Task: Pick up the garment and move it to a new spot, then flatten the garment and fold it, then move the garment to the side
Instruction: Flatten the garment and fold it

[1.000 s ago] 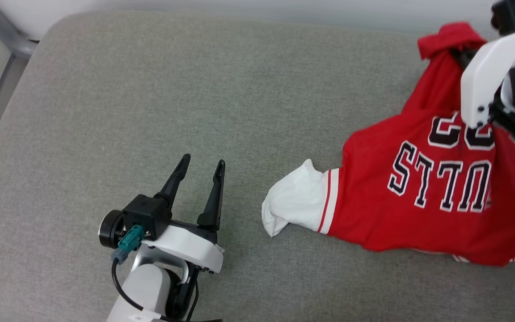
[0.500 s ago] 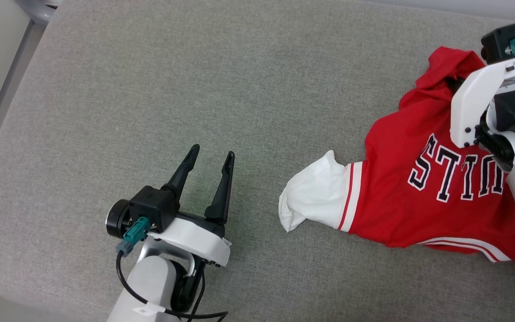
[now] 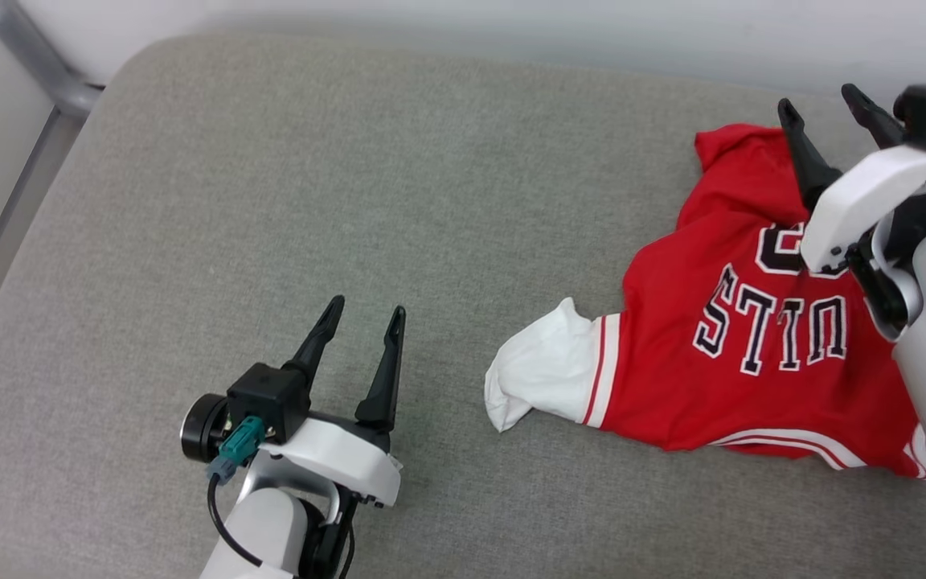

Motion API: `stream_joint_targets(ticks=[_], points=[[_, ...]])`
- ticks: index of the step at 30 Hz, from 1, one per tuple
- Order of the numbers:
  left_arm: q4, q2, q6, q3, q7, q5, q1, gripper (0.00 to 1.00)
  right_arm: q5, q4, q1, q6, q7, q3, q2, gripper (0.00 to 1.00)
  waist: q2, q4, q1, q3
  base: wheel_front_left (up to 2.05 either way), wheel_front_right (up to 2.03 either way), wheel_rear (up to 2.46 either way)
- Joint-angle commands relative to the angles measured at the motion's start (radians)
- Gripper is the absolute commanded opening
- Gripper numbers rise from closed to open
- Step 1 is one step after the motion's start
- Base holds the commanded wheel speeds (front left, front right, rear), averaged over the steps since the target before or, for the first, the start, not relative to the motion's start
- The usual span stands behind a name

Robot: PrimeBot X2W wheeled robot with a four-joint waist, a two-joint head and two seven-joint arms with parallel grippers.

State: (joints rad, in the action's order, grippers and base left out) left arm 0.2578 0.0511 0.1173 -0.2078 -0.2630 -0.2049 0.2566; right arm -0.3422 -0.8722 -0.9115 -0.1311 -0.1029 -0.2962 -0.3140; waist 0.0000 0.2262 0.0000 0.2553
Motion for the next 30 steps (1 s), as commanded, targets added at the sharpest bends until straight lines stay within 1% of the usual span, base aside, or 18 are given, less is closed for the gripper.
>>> stream_joint_targets(ticks=[1,5,6,11,13,18,23,27,30], points=[[0.003,-0.001,-0.003,0.010,-0.002,0.009,-0.018,1.00,0.008,0.014,0.037,0.001,-0.041,0.006,0.002,1.00,0.0000,-0.030,0.0000,-0.042,0.00,0.00,0.00],[0.011,0.003,-0.009,0.026,-0.002,0.017,-0.051,1.00,0.016,0.060,0.120,0.001,-0.101,0.031,0.010,1.00,0.0000,-0.061,0.0000,-0.093,0.00,0.00,0.00],[0.012,0.007,-0.013,0.036,-0.002,0.017,-0.066,1.00,0.028,0.092,0.173,0.001,-0.118,0.051,0.014,1.00,0.0000,-0.079,0.0000,-0.116,0.00,0.00,0.00],[0.012,0.016,-0.026,0.050,-0.002,0.026,-0.107,1.00,0.061,0.196,0.351,0.001,-0.132,0.106,0.040,1.00,0.0000,-0.117,0.0000,-0.175,0.00,0.00,0.00],[0.012,0.020,-0.031,0.058,-0.002,0.028,-0.125,1.00,0.076,0.247,0.431,0.001,-0.130,0.135,0.061,1.00,0.0000,-0.135,0.0000,-0.197,0.00,0.00,0.00],[0.025,0.025,-0.037,0.063,-0.002,0.025,-0.161,1.00,0.121,0.395,0.631,0.001,-0.088,0.199,0.107,1.00,0.0000,-0.159,0.0000,-0.247,0.00,0.00,0.00],[0.029,0.032,-0.043,0.065,0.001,0.017,-0.188,1.00,0.160,0.588,0.814,0.001,-0.020,0.266,0.164,1.00,0.0000,-0.190,0.0000,-0.274,0.00,0.00,0.00],[0.026,0.037,-0.049,0.071,0.012,0.005,-0.200,1.00,0.190,0.749,0.922,0.001,0.036,0.301,0.204,1.00,0.0000,-0.217,0.0000,-0.281,0.00,0.00,0.00],[0.017,0.036,-0.045,0.068,0.035,-0.009,-0.194,1.00,0.201,0.848,0.983,0.001,0.076,0.316,0.225,1.00,0.0000,-0.238,0.0000,-0.281,0.00,0.00,0.00]])
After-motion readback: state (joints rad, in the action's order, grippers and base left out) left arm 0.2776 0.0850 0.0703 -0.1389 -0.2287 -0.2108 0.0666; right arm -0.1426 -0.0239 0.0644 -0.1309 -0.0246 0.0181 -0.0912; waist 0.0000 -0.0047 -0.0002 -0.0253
